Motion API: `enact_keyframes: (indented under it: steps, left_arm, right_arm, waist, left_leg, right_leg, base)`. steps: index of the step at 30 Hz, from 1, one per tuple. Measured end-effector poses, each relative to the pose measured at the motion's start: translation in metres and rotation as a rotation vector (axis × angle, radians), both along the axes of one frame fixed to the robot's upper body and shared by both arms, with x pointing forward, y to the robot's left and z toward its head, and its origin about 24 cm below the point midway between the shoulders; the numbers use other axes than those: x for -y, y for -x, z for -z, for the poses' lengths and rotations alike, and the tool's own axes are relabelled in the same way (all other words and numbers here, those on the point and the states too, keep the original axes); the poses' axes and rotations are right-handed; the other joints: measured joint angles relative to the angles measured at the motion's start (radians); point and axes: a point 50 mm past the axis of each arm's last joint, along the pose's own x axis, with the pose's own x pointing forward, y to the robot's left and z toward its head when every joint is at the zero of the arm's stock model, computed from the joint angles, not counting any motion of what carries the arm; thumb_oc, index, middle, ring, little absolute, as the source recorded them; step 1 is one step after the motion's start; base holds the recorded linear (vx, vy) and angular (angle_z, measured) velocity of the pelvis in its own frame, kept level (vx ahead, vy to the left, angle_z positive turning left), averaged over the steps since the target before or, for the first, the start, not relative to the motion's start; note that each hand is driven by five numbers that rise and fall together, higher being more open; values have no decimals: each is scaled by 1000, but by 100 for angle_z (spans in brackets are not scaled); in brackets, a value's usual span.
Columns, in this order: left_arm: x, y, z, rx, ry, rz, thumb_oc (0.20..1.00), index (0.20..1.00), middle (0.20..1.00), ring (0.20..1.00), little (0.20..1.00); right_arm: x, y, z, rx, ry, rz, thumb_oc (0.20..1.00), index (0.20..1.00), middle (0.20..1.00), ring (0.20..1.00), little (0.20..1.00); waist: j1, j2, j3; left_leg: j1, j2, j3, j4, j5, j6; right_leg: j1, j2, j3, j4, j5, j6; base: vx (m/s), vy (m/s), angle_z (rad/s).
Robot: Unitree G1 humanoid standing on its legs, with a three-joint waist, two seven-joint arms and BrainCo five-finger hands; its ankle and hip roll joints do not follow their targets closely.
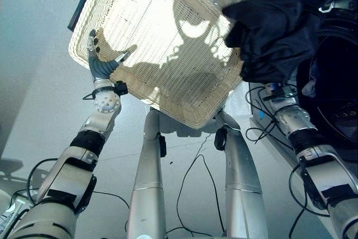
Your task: Put the clothes into the washing machine.
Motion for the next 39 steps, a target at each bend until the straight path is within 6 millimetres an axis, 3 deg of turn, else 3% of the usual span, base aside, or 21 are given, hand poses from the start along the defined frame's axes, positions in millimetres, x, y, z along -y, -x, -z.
enact_keyframes:
  steps: [6,10,12,15,21,24,27,28,29,30,37,39]
  left_arm:
    - [-6,2,3,6,0,-8,1000,1000,1000,1000,1000]
    - [-8,5,5,19,13,-14,1000,1000,1000,1000,1000]
    - [-8,6,9,13,20,-19,1000,1000,1000,1000,1000]
    - [-5,5,10,17,37,-25,1000,1000,1000,1000,1000]
    - [5,5,9,25,18,-9,1000,1000,1000,1000,1000]
    - [7,8,10,35,10,-15,1000,1000,1000,1000,1000]
    - [3,10,11,38,12,-33,1000,1000,1000,1000,1000]
    - [0,12,11,35,4,-41,1000,1000,1000,1000,1000]
    - [-2,12,10,36,-1,-43,1000,1000,1000,1000,1000]
    - [-5,13,6,47,-11,-47,1000,1000,1000,1000,1000]
    - [-15,12,-5,42,-34,-35,1000,1000,1000,1000,1000]
    - [-15,10,-4,13,-44,-24,1000,1000,1000,1000,1000]
  right_arm:
    - [26,7,30,-165,-66,121,200,200,200,200,200]
    - [43,9,57,-407,-133,240,200,200,200,200,200]
    - [52,15,82,-574,-176,308,200,200,200,200,200]
    - [56,20,98,-739,-195,368,200,200,200,200,200]
    - [82,15,62,-958,-298,620,200,200,200,200,200]
    - [119,31,13,-1048,-433,906,200,200,200,200,200]
    - [149,60,-26,-964,-555,1134,200,200,200,200,200]
    - [150,63,-28,-973,-568,1164,548,548,548,548,548]
    - [151,64,-28,-983,-579,1173,818,818,818,818,818]
    - [153,67,-26,-1000,-581,1199,1000,1000,1000,1000,1000]
    - [154,62,-29,-989,-449,1204,1000,1000,1000,1000,1000]
    - [152,55,-22,-1050,-329,1178,1000,1000,1000,1000,1000]
  waist:
    - [-23,-2,1]
    - [-23,-2,1]
    - [-27,-2,1]
    - [-34,-2,1]
    - [-17,-2,1]
    - [-1,-2,1]
    - [10,-2,1]
    - [7,-2,1]
    - [6,-3,2]
    - [7,-3,2]
    - [9,-5,3]
    - [10,-5,3]
  left_leg:
    - [0,8,10,-10,1,2]
    - [7,13,18,-16,1,2]
    - [16,14,19,-20,1,2]
    - [19,14,21,-19,1,2]
    - [24,18,22,-15,1,2]
    - [13,18,21,-19,3,4]
    - [6,15,22,-29,8,10]
    - [5,14,22,-31,8,11]
    - [6,15,21,-32,8,11]
    - [7,14,20,-33,8,11]
    - [12,13,17,-33,13,17]
    - [20,10,15,-33,14,18]
  right_leg:
    - [5,10,9,-32,20,-2]
    - [8,13,13,-42,26,-3]
    - [14,15,14,-44,26,-4]
    - [15,16,17,-43,27,-3]
    - [22,25,18,-50,31,0]
    - [22,27,17,-76,46,4]
    - [22,26,16,-103,63,4]
    - [25,25,16,-112,69,6]
    - [27,25,16,-115,71,7]
    - [29,22,17,-120,73,8]
    - [36,20,17,-123,83,10]
    - [49,21,12,-125,84,10]
  base:
    - [-14,19,-5]
    - [-3,9,-6]
    - [0,-2,-4]
    - [-10,-12,-2]
    - [-8,-51,-2]
    - [-13,-15,-2]
    - [-5,2,-2]
    - [0,0,0]
    - [0,0,0]
    - [0,0,0]
    - [12,-15,0]
    - [20,-16,1]
